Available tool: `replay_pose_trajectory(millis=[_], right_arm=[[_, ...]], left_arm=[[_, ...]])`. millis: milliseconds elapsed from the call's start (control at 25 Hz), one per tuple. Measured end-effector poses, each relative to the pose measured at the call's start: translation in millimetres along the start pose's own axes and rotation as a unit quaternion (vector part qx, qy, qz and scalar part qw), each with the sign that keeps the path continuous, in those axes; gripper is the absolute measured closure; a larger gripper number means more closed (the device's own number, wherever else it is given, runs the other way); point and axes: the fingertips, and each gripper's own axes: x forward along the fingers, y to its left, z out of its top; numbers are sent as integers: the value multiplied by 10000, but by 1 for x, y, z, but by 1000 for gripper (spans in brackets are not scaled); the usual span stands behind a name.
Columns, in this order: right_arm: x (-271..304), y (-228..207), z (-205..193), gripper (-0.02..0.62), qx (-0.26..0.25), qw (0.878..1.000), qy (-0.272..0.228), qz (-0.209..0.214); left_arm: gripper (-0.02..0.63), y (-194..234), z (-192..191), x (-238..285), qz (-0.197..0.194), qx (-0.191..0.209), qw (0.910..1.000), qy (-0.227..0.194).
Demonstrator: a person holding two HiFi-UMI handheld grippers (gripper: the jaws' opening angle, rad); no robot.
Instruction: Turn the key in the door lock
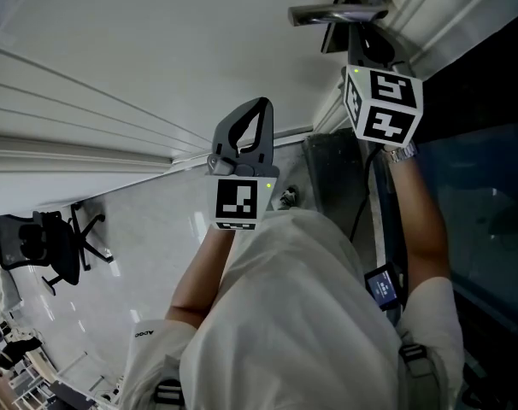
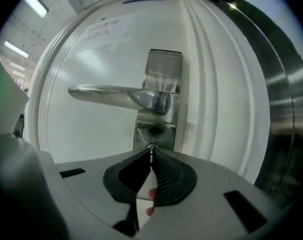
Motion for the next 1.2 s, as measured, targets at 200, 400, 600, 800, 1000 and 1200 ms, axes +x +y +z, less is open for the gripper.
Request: replay_pose_trajectory(millis=[200,400,600,800,1000,1200], right_arm=[[0,-6,-2,583,2140,9765,-45,238],[0,-10,-4,583,3628,9308,-127,415],[0,-11,-8,583,4825,8738,-166,577],[1,-12,-7,581,5688,8184,-161,808],[0,-7,-10,578,5073,8562,-70,977],[-7,4,-8,483,3826,9176,-10,1080]], left_arm=[[600,-3,1,2,-30,24,10000,-17],[600,-2,2,2,-4,-1,10000,-11],[600,-3,1,0,3,7,10000,-5],[600,-1,3,-2,29,7,10000,-33],[600,-2,1,-6,26,13,10000,-29],[600,-1,1,-9,19,16,10000,-13]])
